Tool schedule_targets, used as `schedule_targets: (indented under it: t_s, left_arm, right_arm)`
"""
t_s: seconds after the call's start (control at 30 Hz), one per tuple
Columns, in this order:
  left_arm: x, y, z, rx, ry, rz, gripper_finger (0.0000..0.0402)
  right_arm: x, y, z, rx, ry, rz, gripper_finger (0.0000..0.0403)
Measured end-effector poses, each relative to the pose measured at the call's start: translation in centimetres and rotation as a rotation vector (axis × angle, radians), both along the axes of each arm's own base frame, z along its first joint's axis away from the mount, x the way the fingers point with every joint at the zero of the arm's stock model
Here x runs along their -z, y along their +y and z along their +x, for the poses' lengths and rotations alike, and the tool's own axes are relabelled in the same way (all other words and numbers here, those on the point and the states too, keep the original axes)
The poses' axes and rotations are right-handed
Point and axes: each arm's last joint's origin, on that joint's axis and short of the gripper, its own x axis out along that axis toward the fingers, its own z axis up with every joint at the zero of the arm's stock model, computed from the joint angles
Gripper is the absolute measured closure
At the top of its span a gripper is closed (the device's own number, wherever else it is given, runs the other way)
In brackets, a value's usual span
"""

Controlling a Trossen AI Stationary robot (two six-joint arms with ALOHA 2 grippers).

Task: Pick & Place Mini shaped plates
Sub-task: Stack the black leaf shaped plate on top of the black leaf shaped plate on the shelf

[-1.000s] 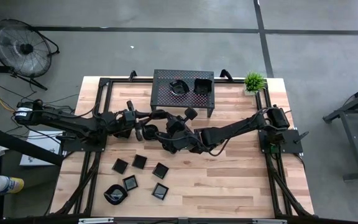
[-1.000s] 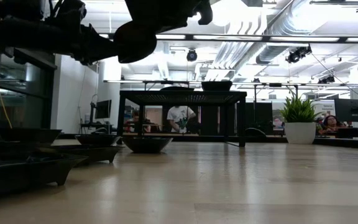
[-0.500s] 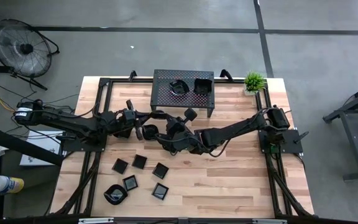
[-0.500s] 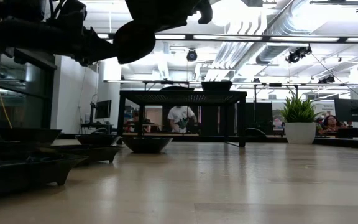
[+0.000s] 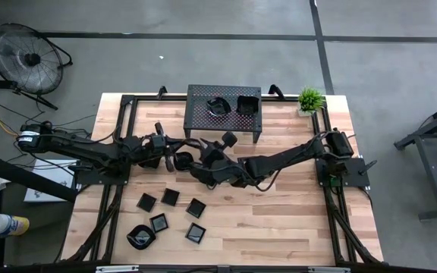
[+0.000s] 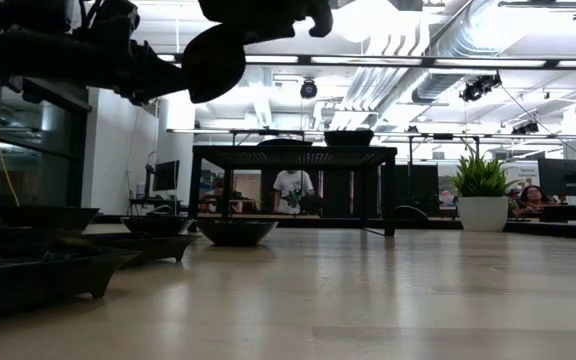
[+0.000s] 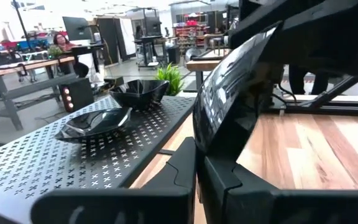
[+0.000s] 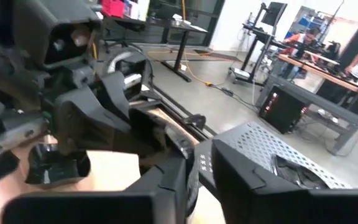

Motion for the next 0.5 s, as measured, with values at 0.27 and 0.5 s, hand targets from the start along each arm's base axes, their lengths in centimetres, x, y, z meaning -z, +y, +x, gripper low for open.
schedule_targets:
  t_s: [0.27, 0.5]
  left_arm:
    - [-0.4, 0.4, 0.2, -0.017, -0.007, -0.001, 0.0400]
    - [-3.6, 3.2, 1.7, 0.060, 0.191, -0.017, 0.0401]
  right_arm:
    - [-1.9, 0.6, -1.2, 0.103, 0.023, -0.084, 0.0254]
    - [-4.6, 1.8, -3.2, 0.229, 0.014, -0.142, 0.0219]
